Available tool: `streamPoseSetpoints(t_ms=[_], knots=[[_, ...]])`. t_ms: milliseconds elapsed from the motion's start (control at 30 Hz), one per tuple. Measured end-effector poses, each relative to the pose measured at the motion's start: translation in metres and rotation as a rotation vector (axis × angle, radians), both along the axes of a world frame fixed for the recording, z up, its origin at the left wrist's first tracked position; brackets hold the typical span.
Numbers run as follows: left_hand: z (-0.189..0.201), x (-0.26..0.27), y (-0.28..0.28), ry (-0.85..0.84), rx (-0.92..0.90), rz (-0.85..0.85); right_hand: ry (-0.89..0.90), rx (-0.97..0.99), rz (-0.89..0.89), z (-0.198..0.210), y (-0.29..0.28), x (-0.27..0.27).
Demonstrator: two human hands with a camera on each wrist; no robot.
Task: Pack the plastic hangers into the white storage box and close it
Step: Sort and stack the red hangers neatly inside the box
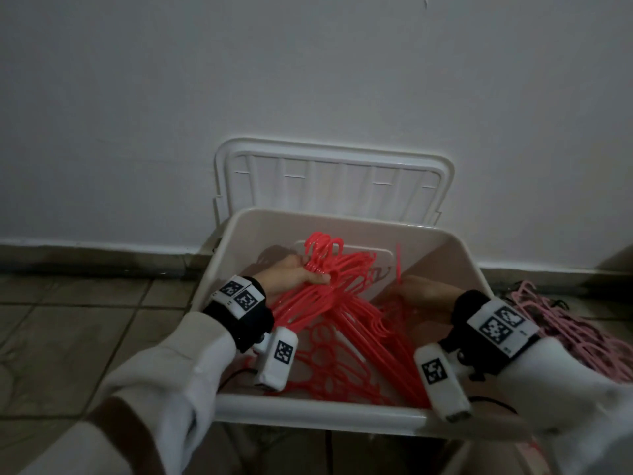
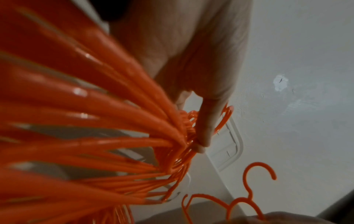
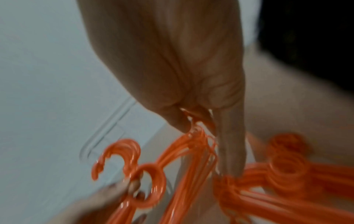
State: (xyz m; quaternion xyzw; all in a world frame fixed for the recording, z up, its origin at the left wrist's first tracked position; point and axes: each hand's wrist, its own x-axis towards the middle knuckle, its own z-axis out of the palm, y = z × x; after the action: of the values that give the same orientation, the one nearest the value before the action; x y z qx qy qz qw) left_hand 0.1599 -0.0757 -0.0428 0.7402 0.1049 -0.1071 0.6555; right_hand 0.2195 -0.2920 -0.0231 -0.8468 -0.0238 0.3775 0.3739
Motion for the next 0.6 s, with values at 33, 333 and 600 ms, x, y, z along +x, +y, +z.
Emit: streamPoseSetpoints(t_ms=[33,333,600], knots=[[-0.001,-0.001,-0.001,0.004,-0.047,-0.005,-0.025,0.024,0.015,-0.005,0.005,-0.001],[-0.009,0.007,-0.007,0.060,-0.313,-0.020,-0.214,-0.062,0.352,-0.012,0.059,0.000],[-0.019,0.017,-0.002,0.036,-0.098,-0.043,-0.265,-0.023,0.452,-0.035,0.056,0.012]])
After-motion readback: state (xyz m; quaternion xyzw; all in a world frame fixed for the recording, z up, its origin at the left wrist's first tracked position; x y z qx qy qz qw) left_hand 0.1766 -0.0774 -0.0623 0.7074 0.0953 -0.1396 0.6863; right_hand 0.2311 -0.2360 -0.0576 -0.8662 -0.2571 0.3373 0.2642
